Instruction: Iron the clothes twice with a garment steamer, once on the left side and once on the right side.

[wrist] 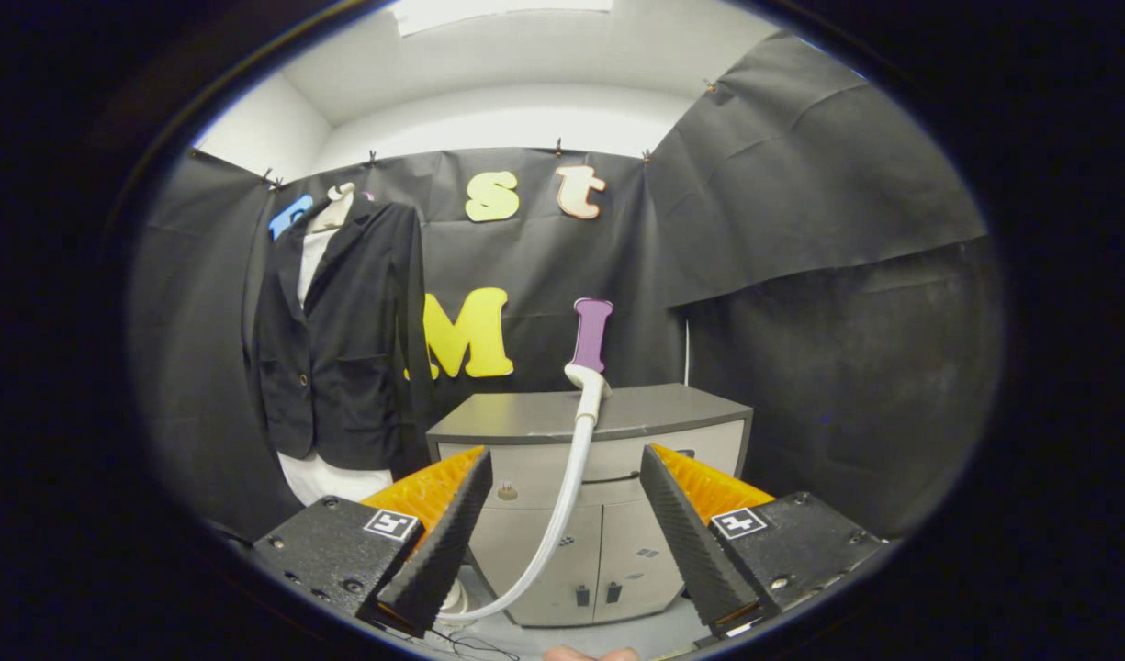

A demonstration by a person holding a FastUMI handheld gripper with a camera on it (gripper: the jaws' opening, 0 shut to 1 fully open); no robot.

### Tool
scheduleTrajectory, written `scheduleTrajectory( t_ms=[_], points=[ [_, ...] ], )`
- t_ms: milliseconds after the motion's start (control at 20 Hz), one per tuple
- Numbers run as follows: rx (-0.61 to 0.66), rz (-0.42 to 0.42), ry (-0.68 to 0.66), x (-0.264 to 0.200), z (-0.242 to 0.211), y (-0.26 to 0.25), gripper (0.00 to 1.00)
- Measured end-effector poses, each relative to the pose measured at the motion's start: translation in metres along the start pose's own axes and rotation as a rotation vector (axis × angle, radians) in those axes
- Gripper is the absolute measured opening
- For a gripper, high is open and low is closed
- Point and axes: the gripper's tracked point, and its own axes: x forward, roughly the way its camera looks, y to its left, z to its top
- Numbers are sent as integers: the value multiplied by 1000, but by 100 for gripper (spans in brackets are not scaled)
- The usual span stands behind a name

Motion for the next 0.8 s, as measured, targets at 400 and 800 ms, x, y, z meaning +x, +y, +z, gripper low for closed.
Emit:
scheduleTrajectory(
  t_ms=[400, 800],
  points=[
    [23, -92, 37, 30, 9, -1, 100],
    [82, -35, 86, 155, 35, -18, 100]
  ],
)
